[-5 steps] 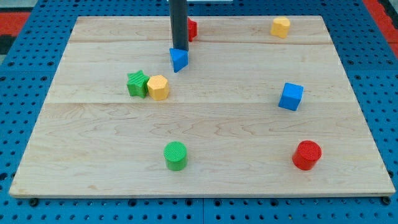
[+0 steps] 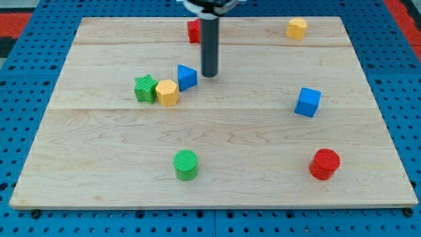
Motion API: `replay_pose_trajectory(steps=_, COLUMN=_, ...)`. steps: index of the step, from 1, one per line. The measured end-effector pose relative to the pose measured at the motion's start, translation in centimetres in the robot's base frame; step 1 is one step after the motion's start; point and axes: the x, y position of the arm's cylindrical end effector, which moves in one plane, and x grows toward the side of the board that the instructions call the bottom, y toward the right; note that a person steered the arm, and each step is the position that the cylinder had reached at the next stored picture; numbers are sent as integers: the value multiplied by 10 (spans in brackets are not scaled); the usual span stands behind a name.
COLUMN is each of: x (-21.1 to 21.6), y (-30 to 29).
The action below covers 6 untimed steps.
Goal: Push the blue triangle into the yellow hexagon
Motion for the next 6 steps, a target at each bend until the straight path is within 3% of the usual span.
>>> replay_pose_trajectory(steps=3, x=17, y=18)
replay_pose_trajectory(steps=6, x=0, y=-27)
